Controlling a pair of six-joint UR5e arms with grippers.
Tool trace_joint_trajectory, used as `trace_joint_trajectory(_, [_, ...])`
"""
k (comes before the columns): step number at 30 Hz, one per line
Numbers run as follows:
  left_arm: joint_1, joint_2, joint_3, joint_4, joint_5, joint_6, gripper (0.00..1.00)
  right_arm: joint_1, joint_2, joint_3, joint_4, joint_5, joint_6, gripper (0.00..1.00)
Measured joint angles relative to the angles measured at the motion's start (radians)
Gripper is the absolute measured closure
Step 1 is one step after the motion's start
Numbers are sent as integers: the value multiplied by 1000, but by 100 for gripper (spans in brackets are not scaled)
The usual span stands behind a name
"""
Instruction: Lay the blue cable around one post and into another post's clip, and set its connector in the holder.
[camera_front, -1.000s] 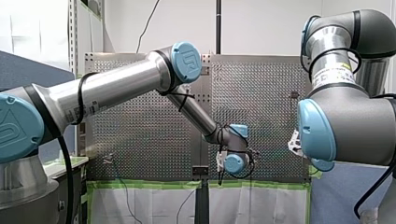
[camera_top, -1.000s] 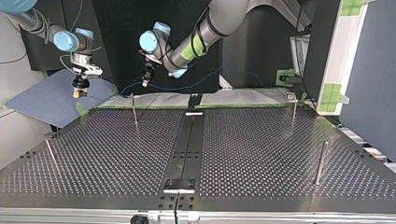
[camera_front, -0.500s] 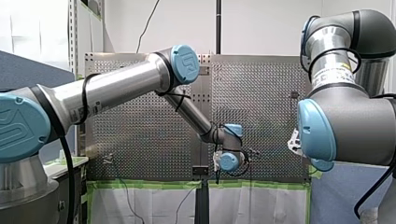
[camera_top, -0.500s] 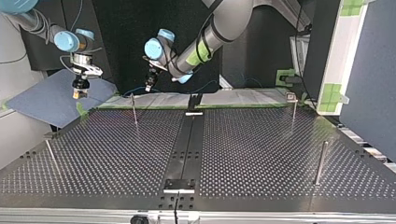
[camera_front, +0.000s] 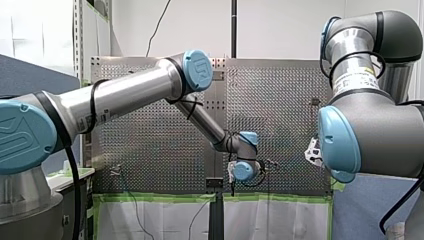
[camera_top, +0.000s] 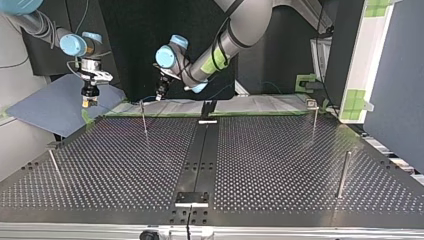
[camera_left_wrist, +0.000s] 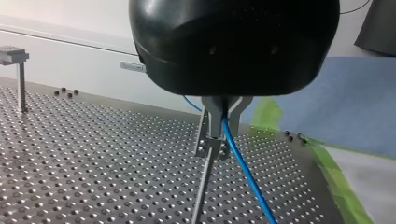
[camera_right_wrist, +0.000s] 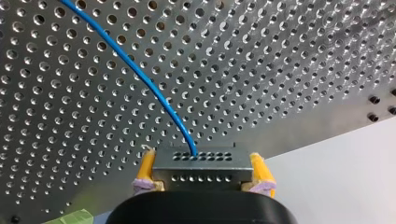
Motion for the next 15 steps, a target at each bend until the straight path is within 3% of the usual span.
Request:
trace_joint_trajectory(7, [-2, -43, 35, -25, 7, -19, 97, 2, 0, 0, -2, 0, -1, 100])
trace_joint_trajectory(15, [4, -53, 80, -45, 12, -30, 97, 4, 0, 0, -4, -3, 0, 100])
